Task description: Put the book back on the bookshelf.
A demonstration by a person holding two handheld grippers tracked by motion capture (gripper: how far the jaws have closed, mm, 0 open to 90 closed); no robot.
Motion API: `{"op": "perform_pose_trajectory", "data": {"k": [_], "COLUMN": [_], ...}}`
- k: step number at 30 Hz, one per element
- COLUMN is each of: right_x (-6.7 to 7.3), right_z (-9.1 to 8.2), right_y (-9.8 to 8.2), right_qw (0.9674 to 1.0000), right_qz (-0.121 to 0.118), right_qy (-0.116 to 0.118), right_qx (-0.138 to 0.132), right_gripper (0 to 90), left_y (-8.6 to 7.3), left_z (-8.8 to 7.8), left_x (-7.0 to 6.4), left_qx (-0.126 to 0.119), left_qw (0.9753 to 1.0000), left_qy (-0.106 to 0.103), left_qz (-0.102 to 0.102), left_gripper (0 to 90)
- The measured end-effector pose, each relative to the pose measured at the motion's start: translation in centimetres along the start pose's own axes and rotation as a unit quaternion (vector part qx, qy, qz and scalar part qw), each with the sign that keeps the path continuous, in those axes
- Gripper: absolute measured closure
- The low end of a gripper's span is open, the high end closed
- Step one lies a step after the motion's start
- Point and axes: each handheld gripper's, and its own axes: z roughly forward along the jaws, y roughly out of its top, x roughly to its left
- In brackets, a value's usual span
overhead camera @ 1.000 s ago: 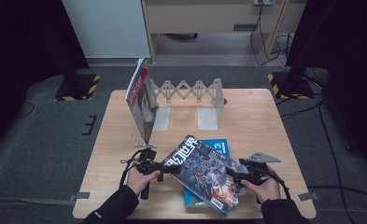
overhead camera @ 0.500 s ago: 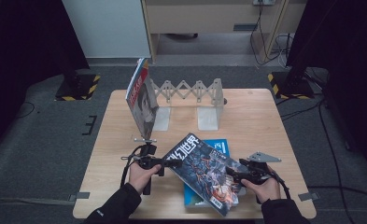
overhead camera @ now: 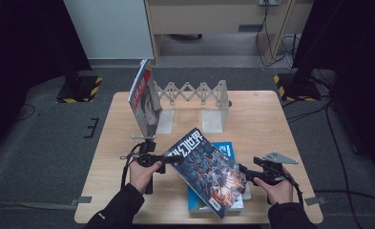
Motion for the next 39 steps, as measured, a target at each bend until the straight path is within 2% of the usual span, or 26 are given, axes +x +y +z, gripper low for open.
{"op": "perform_pose_trajectory", "data": {"k": [5, 11, 14, 17, 18, 23, 27, 29, 33, 39], "right_x": [-1.3, -2.6, -3.1, -3.6, -3.8, -4.4, -4.7, -4.9, -5.4, -6.2], "right_z": [-0.4, -0.7, -0.8, -0.9, -0.9, -1.0, -0.7, -0.5, -0.1, 0.3], "right_y": [0.0, -0.2, -0.3, -0.4, -0.5, -0.7, -0.8, -0.9, -1.2, -1.6], "right_qw": [0.9998, 0.9992, 0.9986, 0.9981, 0.9979, 0.9974, 0.9968, 0.9962, 0.9946, 0.9921], "right_qz": [0.005, 0.008, 0.008, 0.007, 0.010, 0.010, 0.007, 0.008, 0.002, -0.006], "right_qy": [-0.020, -0.040, -0.050, -0.059, -0.061, -0.068, -0.073, -0.077, -0.082, -0.091], "right_qx": [0.001, 0.005, 0.010, 0.014, 0.016, 0.021, 0.031, 0.039, 0.064, 0.086], "right_gripper": [25.6, 25.8, 25.9, 26.0, 26.0, 26.1, 25.4, 24.3, 21.4, 18.2], "left_y": [1.1, 2.4, 3.0, 3.6, 3.8, 4.6, 5.4, 5.9, 7.1, 8.5], "left_z": [-0.9, -1.6, -2.1, -2.7, -2.8, -3.7, -4.6, -5.2, -6.4, -8.1], "left_x": [-0.8, -1.9, -2.6, -3.3, -3.5, -4.4, -5.2, -5.8, -7.2, -8.2], "left_qx": [-0.019, -0.029, -0.043, -0.054, -0.055, -0.069, -0.088, -0.099, -0.119, -0.145], "left_qw": [0.9998, 0.9994, 0.9987, 0.9979, 0.9977, 0.9965, 0.9946, 0.9933, 0.9890, 0.9837], "left_qy": [-0.008, -0.012, -0.021, -0.024, -0.031, -0.023, -0.020, -0.012, 0.010, 0.028], "left_qz": [0.003, 0.016, 0.016, 0.027, 0.025, 0.042, 0.051, 0.060, 0.087, 0.103], "left_gripper": [78.0, 80.6, 81.9, 82.1, 82.1, 82.1, 82.1, 82.1, 82.0, 82.1]}}
